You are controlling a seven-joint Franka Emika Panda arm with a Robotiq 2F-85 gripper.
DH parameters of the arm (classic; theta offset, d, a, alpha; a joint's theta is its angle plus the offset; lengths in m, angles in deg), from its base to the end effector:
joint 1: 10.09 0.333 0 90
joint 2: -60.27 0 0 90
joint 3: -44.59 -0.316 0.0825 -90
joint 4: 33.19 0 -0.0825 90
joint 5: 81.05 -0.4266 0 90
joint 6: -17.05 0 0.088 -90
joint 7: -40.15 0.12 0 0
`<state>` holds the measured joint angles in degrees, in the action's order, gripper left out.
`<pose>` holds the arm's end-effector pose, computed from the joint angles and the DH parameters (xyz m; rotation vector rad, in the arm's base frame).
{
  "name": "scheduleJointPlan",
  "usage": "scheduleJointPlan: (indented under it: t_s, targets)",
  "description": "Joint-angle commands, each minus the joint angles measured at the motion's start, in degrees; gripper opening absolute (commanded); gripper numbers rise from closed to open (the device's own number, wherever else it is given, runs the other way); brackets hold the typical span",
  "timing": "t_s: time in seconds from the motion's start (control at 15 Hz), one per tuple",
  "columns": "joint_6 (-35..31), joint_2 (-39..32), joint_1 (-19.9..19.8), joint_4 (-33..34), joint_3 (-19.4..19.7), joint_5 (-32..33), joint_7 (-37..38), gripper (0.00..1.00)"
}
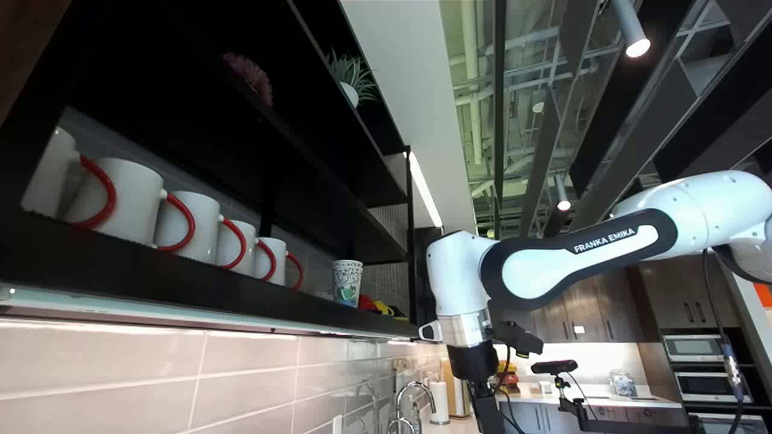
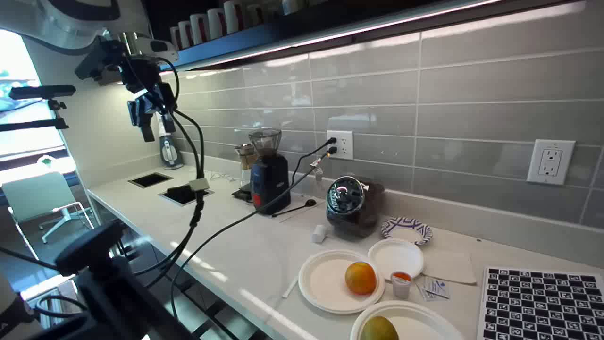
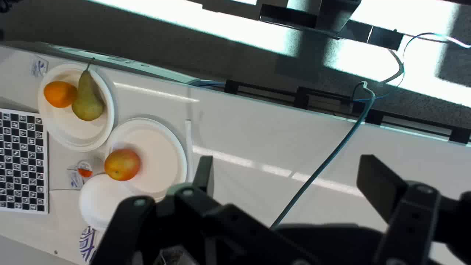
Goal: Unstack the coffee cups then place the cup on the right in the cup on the left.
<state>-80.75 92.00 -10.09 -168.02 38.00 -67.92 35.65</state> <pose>0.4152 0.0267 0.5039 2.8353 0.3072 -0.1345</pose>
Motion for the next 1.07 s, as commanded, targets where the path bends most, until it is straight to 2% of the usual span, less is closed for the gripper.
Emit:
scheduleJointPlan:
  t_s: [0.0,0.2,0.4,0.73,1.0]
  targets:
    - [0.3,-0.1,1.5,0.2,1.2,0.6,0.6,1.0]
    - [0.3,-0.1,1.5,0.2,1.2,0.6,0.6,1.0]
    - [-2.5,-0.3,-1.2,3.3,1.2,3.6,6.5,1.0]
    - [-3.6,-3.3,-3.5,19.6,4.8,2.8,8.6,1.0]
    - [-9.4,-8.1,-5.0,33.2,4.8,3.0,11.2,1.0]
